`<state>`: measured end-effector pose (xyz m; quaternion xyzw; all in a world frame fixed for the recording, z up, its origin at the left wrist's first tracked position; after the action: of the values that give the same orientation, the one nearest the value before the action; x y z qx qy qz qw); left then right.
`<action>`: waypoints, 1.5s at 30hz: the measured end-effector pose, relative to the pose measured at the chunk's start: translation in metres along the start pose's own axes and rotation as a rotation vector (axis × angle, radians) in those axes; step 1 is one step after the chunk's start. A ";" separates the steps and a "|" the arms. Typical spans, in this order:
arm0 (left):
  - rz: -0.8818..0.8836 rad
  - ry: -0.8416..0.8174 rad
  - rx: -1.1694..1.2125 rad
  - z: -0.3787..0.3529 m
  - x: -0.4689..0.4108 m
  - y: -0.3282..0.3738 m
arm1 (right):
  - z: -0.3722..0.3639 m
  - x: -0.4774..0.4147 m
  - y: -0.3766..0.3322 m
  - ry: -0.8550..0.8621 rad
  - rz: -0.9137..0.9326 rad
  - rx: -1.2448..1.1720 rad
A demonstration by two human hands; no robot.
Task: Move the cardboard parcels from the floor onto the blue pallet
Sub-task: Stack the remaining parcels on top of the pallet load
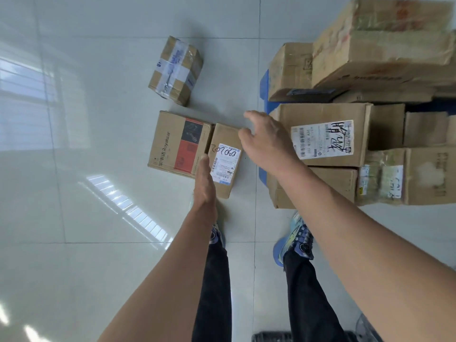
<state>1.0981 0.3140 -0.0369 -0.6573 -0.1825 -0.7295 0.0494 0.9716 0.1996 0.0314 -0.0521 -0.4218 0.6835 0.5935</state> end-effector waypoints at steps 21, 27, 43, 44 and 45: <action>0.493 0.131 0.321 0.038 -0.126 -0.057 | -0.148 -0.125 0.064 -0.393 -0.301 0.190; 0.522 0.077 0.369 0.033 -0.119 -0.046 | -0.145 -0.131 0.069 -0.344 -0.318 0.147; 0.439 0.093 0.499 0.065 -0.020 -0.025 | -0.059 -0.096 0.009 -0.283 -0.159 0.213; 0.417 0.093 0.493 0.069 -0.012 -0.019 | -0.048 -0.093 0.003 -0.264 -0.155 0.204; 0.393 0.097 0.490 0.074 -0.003 -0.013 | -0.038 -0.088 -0.003 -0.244 -0.152 0.194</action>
<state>1.1637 0.3500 -0.0377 -0.6131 -0.2196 -0.6707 0.3550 1.0209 0.1433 -0.0290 0.1207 -0.4254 0.6756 0.5900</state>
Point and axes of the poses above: each hand's wrist, its own x-axis away from the middle knuckle, its own z-axis out of the back of the hand, y = z × x, the point moved 3 cm from there along -x, towards the middle knuckle, and after that the axes turned 15 degrees about z, right-handed, at the moved point
